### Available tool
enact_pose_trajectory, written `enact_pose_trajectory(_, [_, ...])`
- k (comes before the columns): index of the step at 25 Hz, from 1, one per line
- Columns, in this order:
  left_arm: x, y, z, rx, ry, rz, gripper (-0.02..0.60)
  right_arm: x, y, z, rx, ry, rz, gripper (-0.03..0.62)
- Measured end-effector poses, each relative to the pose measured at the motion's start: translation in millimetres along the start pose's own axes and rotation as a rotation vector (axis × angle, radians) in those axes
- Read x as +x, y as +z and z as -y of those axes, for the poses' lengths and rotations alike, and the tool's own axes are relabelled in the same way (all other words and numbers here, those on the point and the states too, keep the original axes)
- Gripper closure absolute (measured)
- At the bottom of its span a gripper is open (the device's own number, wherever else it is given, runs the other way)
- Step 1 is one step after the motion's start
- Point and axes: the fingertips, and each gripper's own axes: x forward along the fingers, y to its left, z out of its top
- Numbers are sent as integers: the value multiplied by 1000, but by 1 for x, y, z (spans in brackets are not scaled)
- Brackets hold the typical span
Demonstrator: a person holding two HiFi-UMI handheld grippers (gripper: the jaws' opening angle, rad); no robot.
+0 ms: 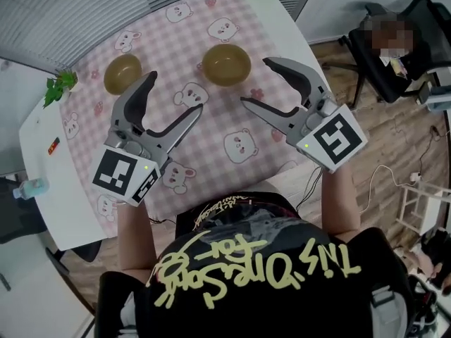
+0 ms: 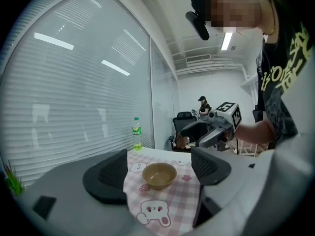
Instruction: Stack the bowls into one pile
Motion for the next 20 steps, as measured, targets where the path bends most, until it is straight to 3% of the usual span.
enact_pose_trajectory(10, [50, -47, -3, 35, -75, -122, 176, 9, -68, 18, 0, 8, -148, 283])
enact_pose_trajectory(20, [87, -99, -10, 90, -121, -269, 176, 41, -113, 26, -40, 70, -242, 283])
